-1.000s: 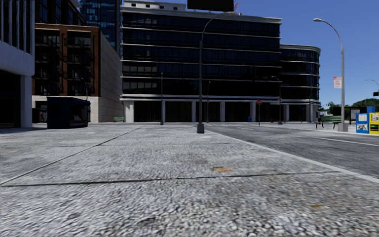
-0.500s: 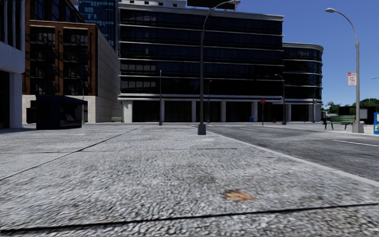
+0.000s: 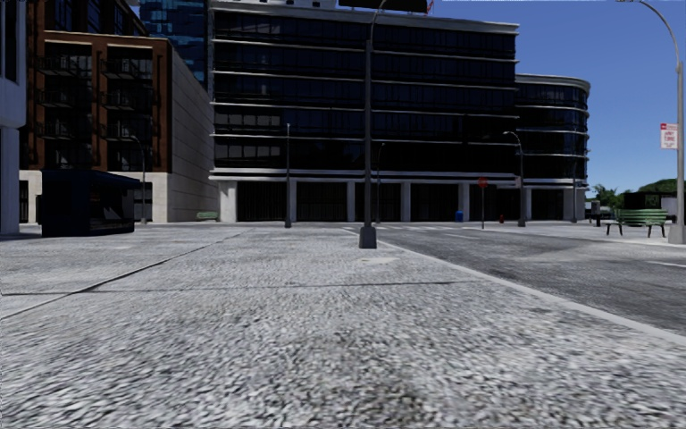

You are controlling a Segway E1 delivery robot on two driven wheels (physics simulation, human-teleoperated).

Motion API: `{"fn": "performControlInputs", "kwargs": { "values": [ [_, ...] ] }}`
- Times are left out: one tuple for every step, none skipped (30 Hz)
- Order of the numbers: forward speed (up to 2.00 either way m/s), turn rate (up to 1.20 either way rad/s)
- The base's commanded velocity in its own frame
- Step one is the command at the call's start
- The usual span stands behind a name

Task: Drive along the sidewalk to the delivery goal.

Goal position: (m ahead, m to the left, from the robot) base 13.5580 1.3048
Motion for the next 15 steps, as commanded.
{"fn": "performControlInputs", "kwargs": {
  "values": [
    [2.0, 0.0],
    [2.0, 0.0],
    [2.0, 0.0],
    [2.0, 0.0],
    [2.0, 0.0],
    [2.0, 0.0],
    [2.0, 0.0],
    [2.0, 0.0],
    [2.0, 0.0],
    [2.0, 0.0],
    [2.0, 0.0],
    [2.0, 0.0],
    [2.0, 0.0],
    [2.0, 0.0],
    [2.0, 0.0]
  ]
}}
